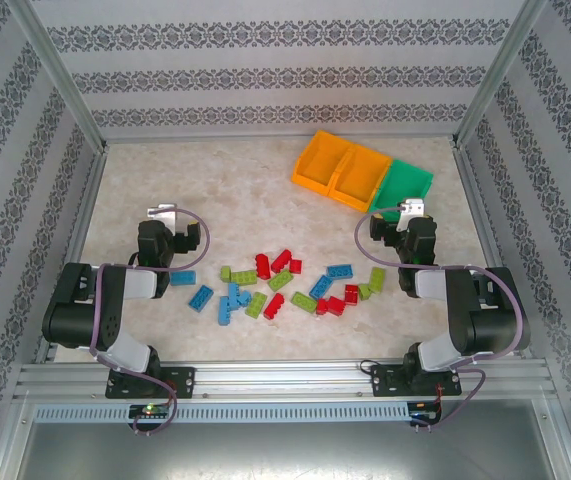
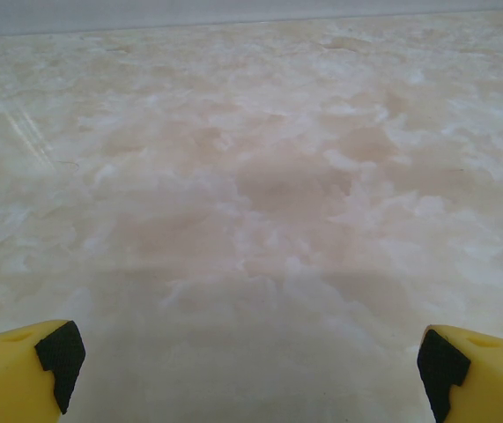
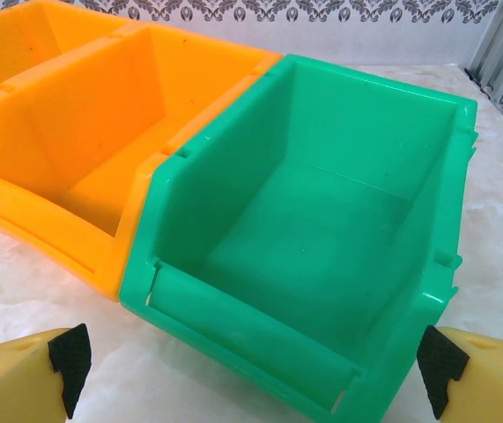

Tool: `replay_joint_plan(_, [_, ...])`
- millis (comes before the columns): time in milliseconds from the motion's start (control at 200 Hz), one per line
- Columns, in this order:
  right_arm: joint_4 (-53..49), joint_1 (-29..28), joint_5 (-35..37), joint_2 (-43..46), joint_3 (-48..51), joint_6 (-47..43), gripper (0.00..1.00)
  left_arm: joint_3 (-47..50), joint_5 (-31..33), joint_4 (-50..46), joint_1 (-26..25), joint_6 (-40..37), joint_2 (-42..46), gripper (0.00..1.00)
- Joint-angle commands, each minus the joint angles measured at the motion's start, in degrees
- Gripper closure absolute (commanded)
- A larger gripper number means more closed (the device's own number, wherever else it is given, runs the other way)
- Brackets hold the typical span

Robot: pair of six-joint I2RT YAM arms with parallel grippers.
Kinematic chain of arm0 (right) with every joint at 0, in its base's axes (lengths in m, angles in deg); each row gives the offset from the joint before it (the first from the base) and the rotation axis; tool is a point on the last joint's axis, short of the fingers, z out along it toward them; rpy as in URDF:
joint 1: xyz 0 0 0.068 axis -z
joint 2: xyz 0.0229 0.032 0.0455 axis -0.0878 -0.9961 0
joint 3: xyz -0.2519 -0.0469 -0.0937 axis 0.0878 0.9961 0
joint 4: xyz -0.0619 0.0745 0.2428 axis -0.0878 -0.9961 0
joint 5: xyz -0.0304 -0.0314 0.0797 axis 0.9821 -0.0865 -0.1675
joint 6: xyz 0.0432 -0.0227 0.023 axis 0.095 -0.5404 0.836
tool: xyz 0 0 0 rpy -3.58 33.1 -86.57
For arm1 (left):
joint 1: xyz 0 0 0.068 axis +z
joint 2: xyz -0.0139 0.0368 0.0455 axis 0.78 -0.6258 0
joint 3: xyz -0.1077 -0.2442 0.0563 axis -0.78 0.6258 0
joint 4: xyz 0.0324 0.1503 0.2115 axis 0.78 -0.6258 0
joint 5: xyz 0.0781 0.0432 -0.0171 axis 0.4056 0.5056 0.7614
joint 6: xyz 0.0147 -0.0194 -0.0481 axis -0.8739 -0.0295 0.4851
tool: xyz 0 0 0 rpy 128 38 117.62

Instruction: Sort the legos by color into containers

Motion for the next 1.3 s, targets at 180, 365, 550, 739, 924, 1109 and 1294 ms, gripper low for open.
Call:
replay_joint_plan(180, [1.7, 0.1, -0.6, 0.2, 0.0, 0.4, 0.02, 0.2, -0.5, 1.8, 1.0, 0.4, -0.5, 0.01])
replay_joint_plan(365, [-14.1, -0.2, 0.0, 6.5, -5.2, 1.4, 0.03, -0.8, -0.9, -0.8, 1.0, 0.2, 0.5, 0.01])
replay_joint_plan(550, [-33.8, -1.9, -1.3, 12.4, -13.2, 8.1, 0.15, -23.5, 0.9, -44.2, 0.6, 7.8, 4.0, 0.0])
replay_joint_plan(739, [-43.5, -2.7, -1.1, 8.6, -22.7, 19.5, 0.2, -26.0, -4.0, -46.8, -2.2, 13.4, 5.4, 0.0])
replay_joint_plan(924, [-58.7, -3.4, -0.2, -3.5, -39.4, 23.2, 0.24, -25.4, -3.2, -49.7, -4.0, 16.2, 7.5, 0.0])
replay_joint_plan(1109, [-68.4, -3.4, 2.6, -15.1, -50.9, 23.8, 0.25, -21.6, -1.5, -50.1, -4.7, 16.5, 10.7, 0.01])
replay_joint_plan(1294, [-72.8, -3.5, 3.2, -23.5, -58.0, 23.3, 0.27, -18.2, -1.2, -48.8, -4.8, 16.4, 13.6, 0.01])
